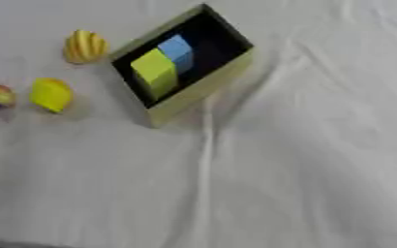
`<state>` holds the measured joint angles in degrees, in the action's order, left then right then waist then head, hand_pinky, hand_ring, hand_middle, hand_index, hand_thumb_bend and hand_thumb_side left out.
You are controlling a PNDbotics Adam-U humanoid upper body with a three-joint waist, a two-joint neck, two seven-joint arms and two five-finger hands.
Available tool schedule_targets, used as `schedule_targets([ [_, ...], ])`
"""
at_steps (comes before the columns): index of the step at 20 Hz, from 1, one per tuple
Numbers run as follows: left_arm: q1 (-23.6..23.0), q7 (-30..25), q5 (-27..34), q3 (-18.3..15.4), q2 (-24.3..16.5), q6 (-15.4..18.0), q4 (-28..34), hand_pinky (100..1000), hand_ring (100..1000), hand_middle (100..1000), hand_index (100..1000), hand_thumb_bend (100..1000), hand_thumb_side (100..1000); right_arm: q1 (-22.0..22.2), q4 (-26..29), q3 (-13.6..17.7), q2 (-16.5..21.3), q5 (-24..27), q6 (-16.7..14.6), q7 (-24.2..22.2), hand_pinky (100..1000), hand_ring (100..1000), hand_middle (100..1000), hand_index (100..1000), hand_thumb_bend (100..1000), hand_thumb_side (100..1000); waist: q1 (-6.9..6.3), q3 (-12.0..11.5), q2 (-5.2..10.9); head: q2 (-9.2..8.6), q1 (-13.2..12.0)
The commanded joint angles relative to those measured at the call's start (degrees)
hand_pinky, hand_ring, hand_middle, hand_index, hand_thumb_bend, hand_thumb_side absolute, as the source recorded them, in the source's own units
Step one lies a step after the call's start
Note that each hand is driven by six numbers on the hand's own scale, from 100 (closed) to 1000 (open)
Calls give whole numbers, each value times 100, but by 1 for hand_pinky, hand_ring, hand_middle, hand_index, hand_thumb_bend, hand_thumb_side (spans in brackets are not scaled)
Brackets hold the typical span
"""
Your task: Pick up objects on the table and place them in the box.
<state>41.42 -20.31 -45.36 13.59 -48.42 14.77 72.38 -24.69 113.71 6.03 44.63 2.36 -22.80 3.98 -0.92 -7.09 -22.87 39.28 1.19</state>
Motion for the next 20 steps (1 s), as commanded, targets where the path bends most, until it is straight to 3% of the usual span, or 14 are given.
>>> schedule_targets([
  [1, 171, 12, -24, -159, -360, -19, 578, 671, 601, 538, 656, 185, 272, -30, 88, 92, 173, -28, -11, 26, 848, 783, 608, 735, 100, 463, -22, -15, 138, 10, 76],
  [7, 618, -224, 70, -142, -337, -119, 1606, 682, 600, 530, 658, 184, 297, -61, 88, 90, 234, -26, -54, 62, 846, 783, 610, 736, 100, 456, -51, -6, 164, -19, 248],
  [8, 707, -282, 102, -117, -305, -158, 1700, 680, 599, 529, 658, 142, 390, -64, 88, 89, 242, -24, -57, 67, 846, 783, 610, 736, 100, 460, -57, -5, 169, -22, 268],
  [9, 853, -341, 155, -70, -226, -169, 1787, 679, 597, 528, 658, 180, 301, -72, 88, 84, 249, -21, -59, 68, 846, 783, 610, 737, 100, 455, -67, 1, 179, -21, 288],
  [10, 1002, -408, 207, -21, -136, -174, 1835, 678, 597, 527, 658, 178, 302, -76, 88, 81, 254, -17, -59, 69, 846, 783, 610, 737, 100, 455, -75, 1, 188, -21, 305],
  [15, 1759, -702, 318, 223, 522, -100, 1775, 677, 595, 528, 660, 174, 310, -96, 88, 61, 262, 0, -43, 55, 846, 783, 610, 737, 100, 455, -94, 22, 219, -71, 311],
  [16, 1880, -745, 305, 254, 652, -89, 1695, 677, 595, 528, 660, 156, 359, -101, 88, 60, 263, 4, -43, 54, 846, 783, 610, 737, 100, 463, -96, 28, 220, -89, 313],
  [17, 1980, -778, 287, 278, 768, -83, 1597, 676, 594, 527, 660, 174, 312, -108, 88, 57, 266, 8, -45, 53, 846, 783, 610, 737, 100, 455, -98, 38, 219, -108, 313],
  [20, 2239, -845, 195, 323, 1096, -69, 1215, 673, 593, 527, 661, 174, 312, -129, 88, 51, 269, 29, -47, 48, 846, 783, 610, 737, 100, 456, -102, 52, 208, -129, 308],
])
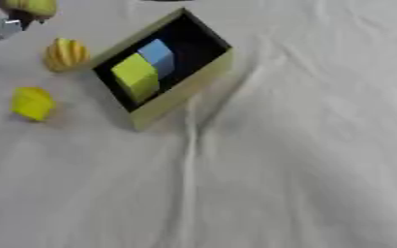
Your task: Pick up objects on the table and place them in the box.
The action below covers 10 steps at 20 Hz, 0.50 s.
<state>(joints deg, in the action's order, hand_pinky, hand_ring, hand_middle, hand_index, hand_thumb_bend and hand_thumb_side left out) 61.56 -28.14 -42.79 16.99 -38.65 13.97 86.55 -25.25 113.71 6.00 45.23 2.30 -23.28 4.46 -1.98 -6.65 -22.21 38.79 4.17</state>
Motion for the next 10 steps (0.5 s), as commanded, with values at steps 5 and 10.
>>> schedule_targets([
  [5, 570, -60, -228, -2, 724, 80, -884, 665, 589, 527, 663, 175, 314, -124, 88, 37, 183, 86, 30, -37, 847, 784, 609, 736, 100, 458, 24, 36, 115, -97, -45],
  [10, 719, -48, -397, 49, 1100, 195, -1490, 666, 592, 531, 668, 205, 305, -157, 88, 27, 172, 112, 28, -47, 847, 784, 609, 736, 100, 457, 43, 68, 106, -68, -72],
])
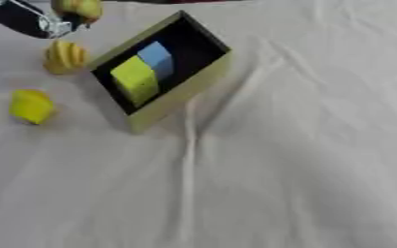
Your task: Pick up objects on the table and place them in the box.
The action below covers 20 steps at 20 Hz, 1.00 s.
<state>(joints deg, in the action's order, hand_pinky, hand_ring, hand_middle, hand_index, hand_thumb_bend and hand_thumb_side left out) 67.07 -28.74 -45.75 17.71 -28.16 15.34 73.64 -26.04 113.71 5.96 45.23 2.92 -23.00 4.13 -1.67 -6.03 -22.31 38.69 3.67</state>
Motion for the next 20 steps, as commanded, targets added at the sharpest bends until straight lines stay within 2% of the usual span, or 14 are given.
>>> schedule_targets([
  [1, 188, 15, -160, -25, 117, 70, -337, 666, 592, 532, 668, 209, 303, -86, 88, 28, 168, 56, 1, -16, 847, 784, 609, 736, 100, 457, 12, 12, 117, -57, -28],
  [7, 246, 106, -460, -34, 422, 226, -1068, 665, 596, 537, 673, 241, 295, -108, 88, 17, 146, 83, 5, -32, 848, 784, 608, 736, 100, 458, 12, 53, 121, -56, -52],
  [10, 249, 139, -513, -31, 488, 312, -1241, 667, 599, 540, 677, 261, 295, -104, 88, 17, 137, 88, 15, -36, 848, 784, 608, 736, 100, 459, 3, 61, 118, -45, -50],
  [14, 273, 175, -505, -32, 562, 400, -1337, 681, 611, 557, 694, 333, 302, -108, 88, 13, 123, 101, 28, -44, 848, 784, 607, 736, 100, 460, -4, 68, 120, -31, -61],
  [16, 283, 184, -517, -25, 577, 433, -1355, 706, 640, 594, 734, 421, 321, -107, 88, 12, 123, 105, 30, -47, 849, 784, 607, 736, 100, 461, -7, 72, 120, -27, -67],
  [17, 284, 192, -541, -25, 580, 442, -1359, 706, 640, 594, 734, 421, 321, -105, 88, 12, 123, 106, 31, -49, 849, 784, 607, 736, 100, 461, -8, 73, 121, -25, -68],
  [18, 281, 196, -569, -27, 576, 452, -1360, 746, 699, 673, 832, 527, 361, -100, 88, 12, 125, 106, 31, -52, 849, 784, 607, 736, 100, 462, -10, 71, 121, -24, -68],
  [20, 274, 212, -633, -39, 561, 464, -1338, 777, 737, 723, 892, 602, 383, -91, 88, 12, 127, 106, 34, -56, 849, 784, 606, 736, 100, 463, -15, 63, 123, -21, -67],
])
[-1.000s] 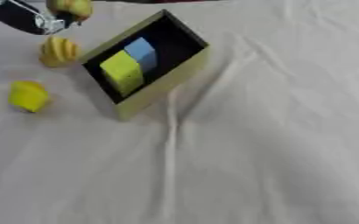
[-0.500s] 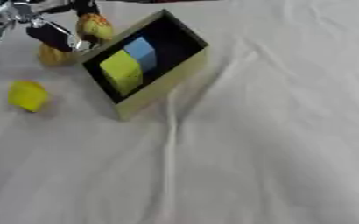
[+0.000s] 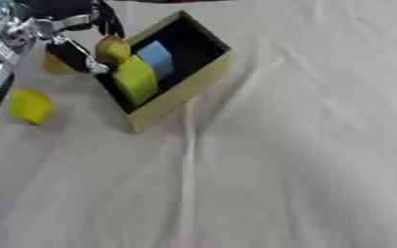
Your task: Pick up objects on the table and place them in the box.
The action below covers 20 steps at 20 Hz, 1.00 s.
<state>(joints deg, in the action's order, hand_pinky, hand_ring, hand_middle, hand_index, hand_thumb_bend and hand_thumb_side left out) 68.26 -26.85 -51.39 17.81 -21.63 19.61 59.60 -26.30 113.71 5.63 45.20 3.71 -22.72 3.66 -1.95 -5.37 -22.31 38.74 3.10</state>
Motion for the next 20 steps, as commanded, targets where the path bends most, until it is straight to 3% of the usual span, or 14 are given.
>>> schedule_targets([
  [1, 151, 38, -101, -55, -100, 38, 81, 786, 746, 735, 905, 629, 393, -62, 88, 45, 131, 28, 7, -11, 849, 784, 606, 736, 100, 463, 12, -7, 124, -26, -10],
  [7, 127, 210, -195, -138, -178, -12, 356, 823, 788, 788, 927, 702, 402, -38, 88, 39, 147, 24, 12, -22, 849, 784, 607, 736, 100, 462, 12, -46, 142, -11, -11],
  [11, 116, 182, -100, -164, -224, -11, 479, 814, 779, 776, 923, 697, 402, -35, 88, 35, 156, 26, 14, -14, 849, 785, 607, 737, 100, 462, 11, -72, 165, -2, -12],
  [14, 93, 179, 36, -194, -300, 4, 677, 805, 769, 760, 911, 639, 388, -28, 88, 35, 166, 23, 11, -11, 848, 785, 608, 737, 100, 461, 14, -88, 177, -2, -4],
  [20, 45, -51, 324, -283, -812, -112, 1257, 808, 774, 756, 899, 616, 362, 13, 88, 47, 231, -12, 37, 38, 848, 785, 608, 737, 100, 459, -18, -174, 197, 52, 39],
])
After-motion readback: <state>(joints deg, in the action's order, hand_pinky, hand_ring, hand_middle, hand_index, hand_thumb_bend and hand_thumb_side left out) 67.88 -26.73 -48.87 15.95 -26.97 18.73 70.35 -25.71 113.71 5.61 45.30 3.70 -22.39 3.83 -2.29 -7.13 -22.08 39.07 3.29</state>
